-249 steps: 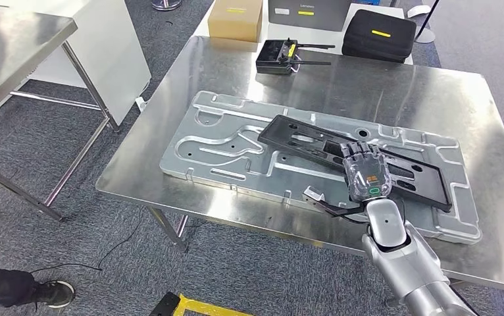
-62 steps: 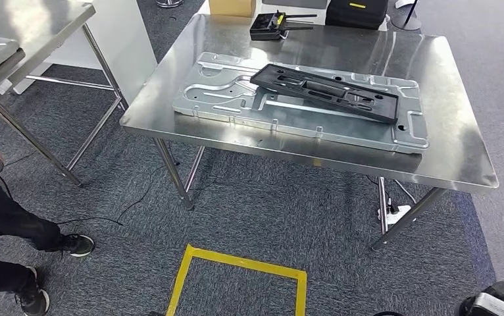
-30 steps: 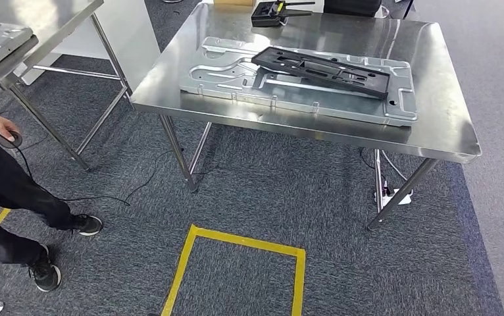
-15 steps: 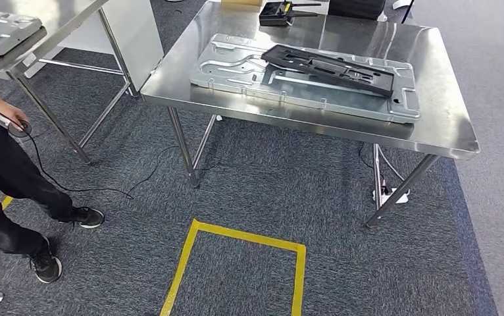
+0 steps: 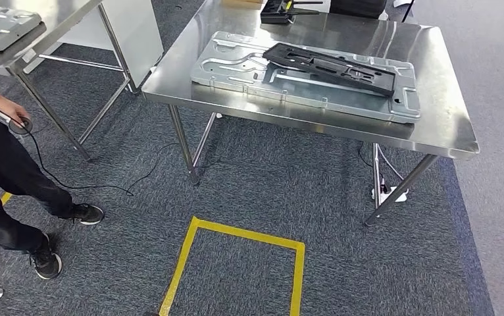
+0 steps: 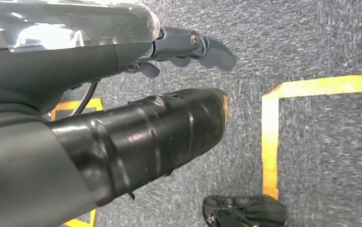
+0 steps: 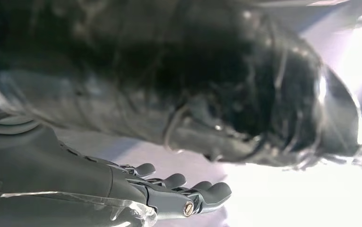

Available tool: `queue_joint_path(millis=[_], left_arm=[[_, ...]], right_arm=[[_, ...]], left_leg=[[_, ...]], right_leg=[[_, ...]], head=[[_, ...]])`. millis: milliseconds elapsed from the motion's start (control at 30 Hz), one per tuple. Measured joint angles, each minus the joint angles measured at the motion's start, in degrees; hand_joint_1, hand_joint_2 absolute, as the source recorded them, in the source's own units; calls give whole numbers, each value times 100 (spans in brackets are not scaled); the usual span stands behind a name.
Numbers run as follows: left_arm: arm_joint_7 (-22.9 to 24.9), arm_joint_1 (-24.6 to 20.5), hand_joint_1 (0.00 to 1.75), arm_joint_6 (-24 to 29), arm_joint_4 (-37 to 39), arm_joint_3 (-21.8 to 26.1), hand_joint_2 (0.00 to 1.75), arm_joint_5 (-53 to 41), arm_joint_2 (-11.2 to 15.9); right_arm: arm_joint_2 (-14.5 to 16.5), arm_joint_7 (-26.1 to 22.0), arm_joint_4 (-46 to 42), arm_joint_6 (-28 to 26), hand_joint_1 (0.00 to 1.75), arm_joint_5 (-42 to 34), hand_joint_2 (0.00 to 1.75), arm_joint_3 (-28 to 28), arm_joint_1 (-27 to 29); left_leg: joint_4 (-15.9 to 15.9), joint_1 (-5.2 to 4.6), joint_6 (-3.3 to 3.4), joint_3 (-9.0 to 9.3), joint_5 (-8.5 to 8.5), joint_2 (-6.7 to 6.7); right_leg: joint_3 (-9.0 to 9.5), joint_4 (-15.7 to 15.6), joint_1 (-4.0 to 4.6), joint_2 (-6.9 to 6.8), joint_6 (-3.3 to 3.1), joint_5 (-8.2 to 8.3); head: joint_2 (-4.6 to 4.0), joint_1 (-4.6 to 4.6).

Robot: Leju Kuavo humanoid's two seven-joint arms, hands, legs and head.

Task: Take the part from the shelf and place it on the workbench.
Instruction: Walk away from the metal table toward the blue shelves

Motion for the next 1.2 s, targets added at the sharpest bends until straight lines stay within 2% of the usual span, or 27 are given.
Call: queue_joint_path(millis=[33,67,100,133,200,233,300,367,433,500,533,567,600,633,700,767,800,867,900,933,967,1033,1067,1100,1133,1167,1200], left_arm=[[7,6,0,1,0,5,0,-3,0],[16,11,0,2,0,10,0,-3,0],[24,14,0,3,0,14,0,-3,-1],[30,16,0,4,0,17,0,-3,-4],[37,17,0,10,-1,22,0,-4,-10],[40,15,0,16,0,26,0,-5,-12],[40,5,0,25,-2,36,0,-5,-12],[38,-11,0,32,-2,46,0,-5,-13],[38,-20,0,36,-1,56,0,-9,-13],[42,-12,0,38,-1,63,0,-22,-13],[44,-4,0,39,0,66,0,-33,-13],[46,2,0,39,0,68,0,-41,-13],[45,7,0,38,0,70,0,-47,-13],[41,10,0,38,0,72,0,-49,-13],[26,9,0,37,0,80,0,-49,-13],[15,3,0,35,0,98,0,-46,-5],[13,-8,0,33,0,108,0,-44,-5],[21,-29,0,30,0,118,0,-42,-15],[29,-37,0,31,0,121,0,-41,-24],[38,-36,0,33,0,127,0,-40,-31],[43,-32,0,36,0,133,0,-39,-38],[47,-14,0,37,0,146,0,-40,-45],[49,3,0,37,0,151,0,-41,-45],[50,17,0,37,0,154,0,-41,-46],[51,27,0,37,0,155,0,-40,-46],[52,27,0,37,0,156,0,-40,-48],[52,22,0,37,0,156,0,-40,-50]], right_arm=[[-39,-3,365,33,0,57,0,-205,-116],[-92,-14,788,14,0,140,0,-415,-222],[-151,-17,1232,-66,0,252,0,-612,-311],[-220,31,1721,-213,0,392,0,-797,-398],[-360,275,2769,-609,0,667,0,-1104,-589],[-424,453,3291,-811,0,767,0,-1228,-692],[-500,775,4153,-1094,0,848,0,-1426,-834],[-530,1040,4775,-1275,0,880,0,-1583,-889],[-536,1177,5195,-1364,0,904,0,-1677,-918],[-538,1185,5454,-1367,0,929,0,-1719,-964],[-544,1150,5541,-1343,0,951,0,-1733,-989],[-557,1101,5608,-1311,0,976,0,-1743,-1006],[-575,1043,5660,-1271,0,999,0,-1752,-1016],[-598,983,5696,-1229,0,1016,0,-1758,-1022],[-642,868,5747,-1152,0,1053,0,-1761,-1037],[-678,783,5794,-1100,0,1094,0,-1761,-1063],[-698,754,5814,-1086,0,1107,0,-1760,-1068],[-736,721,5844,-1082,0,1126,0,-1760,-1067],[-752,709,5857,-1083,0,1142,0,-1760,-1063],[-763,698,5870,-1086,0,1163,0,-1760,-1066],[-772,690,5883,-1087,0,1183,0,-1760,-1074],[-779,683,5910,-1089,0,1211,0,-1760,-1095],[-779,684,5922,-1089,0,1215,0,-1760,-1099],[-780,684,5933,-1090,0,1217,0,-1760,-1097],[-783,684,5941,-1090,0,1217,0,-1760,-1091],[-790,684,5946,-1091,0,1217,0,-1760,-1086],[-798,684,5949,-1090,0,1217,0,-1760,-1084]], left_leg=[[3,2,5,-17,4,34],[10,4,-1,-27,1,66],[25,12,-17,-32,-11,96],[54,26,-49,-35,-34,128],[163,53,-160,-48,-123,203],[236,52,-222,-65,-183,246],[323,31,-314,-86,-264,330],[356,44,-374,-60,-315,388],[557,76,-431,-100,-496,242],[1170,90,-454,-364,-882,-1],[1560,89,-447,-552,-1071,-65],[1880,87,-432,-716,-1182,-93],[2025,80,-404,-804,-1176,-106],[1945,68,-364,-789,-1049,-118],[1248,25,-229,-508,-598,-246],[621,-21,-109,-260,-304,-436],[493,-43,-85,-219,-259,-483],[430,-56,-89,-220,-212,-412],[384,-46,-89,-208,-169,-349],[330,-27,-69,-199,-119,-285],[279,-8,-53,-200,-70,-213],[253,-2,-25,-239,-27,-62],[259,-4,-28,-263,-24,21],[268,-2,-31,-279,-25,107],[279,2,-39,-290,-29,188],[296,9,-56,-291,-40,260],[322,13,-85,-287,-59,325]], right_leg=[[-165,378,-17,0,14,-170],[-277,655,-40,-4,32,-254],[-295,735,-67,-12,52,-230],[-201,589,-94,-34,75,-106],[169,-82,-119,-213,117,186],[306,-355,-111,-301,100,256],[360,-500,-66,-362,7,203],[333,-470,-54,-237,-108,190],[322,-470,-49,-139,-190,196],[295,-473,-34,-28,-254,220],[275,-472,-16,36,-277,233],[260,-472,4,108,-295,244],[251,-471,28,179,-307,254],[248,-471,50,249,-315,264],[251,-472,89,388,-319,288],[237,-471,109,495,-293,325],[224,-474,100,536,-268,347],[202,-502,87,621,-189,397],[188,-493,91,606,-160,397],[147,-419,100,521,-136,330],[59,-233,111,394,-117,188],[-236,459,88,126,-79,-250],[-374,811,67,70,-49,-417],[-432,1016,41,39,-19,-485],[-380,1007,14,11,9,-445],[-203,755,-9,-35,32,-308],[51,353,-26,-146,46,-137]], head=[[0,-2],[0,-2],[0,-2],[0,-2],[0,3],[0,5],[0,1],[0,-9],[0,-10],[0,-11],[0,-11],[0,-11],[0,-10],[0,-10],[0,-10],[0,-7],[0,-4],[0,-4],[0,-2],[0,3],[0,11],[0,24],[0,24],[0,24],[0,24],[0,23],[0,24]])
